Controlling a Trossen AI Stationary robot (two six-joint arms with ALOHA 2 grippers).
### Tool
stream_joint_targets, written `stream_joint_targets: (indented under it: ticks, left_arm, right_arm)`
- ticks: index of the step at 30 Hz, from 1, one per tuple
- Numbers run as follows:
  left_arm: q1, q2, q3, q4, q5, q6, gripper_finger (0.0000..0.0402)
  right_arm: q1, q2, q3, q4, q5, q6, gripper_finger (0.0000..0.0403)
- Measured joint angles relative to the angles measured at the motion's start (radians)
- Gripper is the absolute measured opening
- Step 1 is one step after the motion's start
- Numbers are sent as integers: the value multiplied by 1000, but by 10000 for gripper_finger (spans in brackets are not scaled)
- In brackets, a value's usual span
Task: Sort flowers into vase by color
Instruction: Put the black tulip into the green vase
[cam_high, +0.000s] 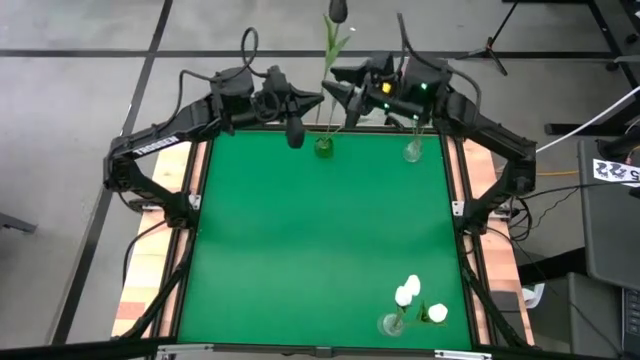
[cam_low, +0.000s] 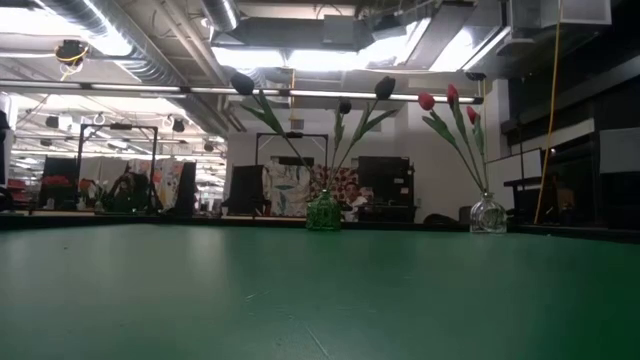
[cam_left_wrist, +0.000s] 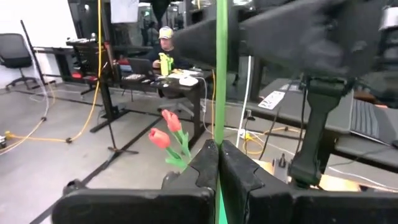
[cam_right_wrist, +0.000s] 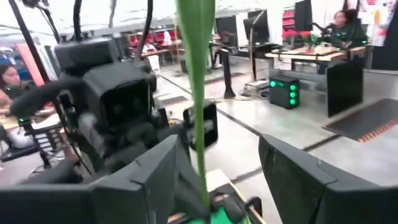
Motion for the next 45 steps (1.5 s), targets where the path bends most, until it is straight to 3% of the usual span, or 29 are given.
stream_joint_targets:
  ticks: [7,12,18,23,25,35,40,45]
  left_arm:
    - [38,34,0,63,28,-22,2]
    - [55,35,0,59,30,-9,2]
    - [100,35,0,57,101,4,3]
    - [147,35,0,32,152,2,5]
    - [161,35,0,24,154,6,10]
    - [199,28,0,-161,147,204,108]
    - [239,-32,0,-332,17,313,162]
    - [351,-156,0,-390,4,248,181]
  right_arm:
    - [-96,56,-3,-1,-162,45,221]
    - [-104,64,-2,38,-157,25,208]
    - [-113,63,-1,107,-144,-5,137]
    - [-115,72,-1,117,-117,-8,36]
    - [-115,83,-1,130,-115,-26,13]
    - [-115,141,-1,152,-49,-6,10]
    - [-114,146,-2,120,42,-35,6]
    - [-115,145,-48,106,82,-42,4]
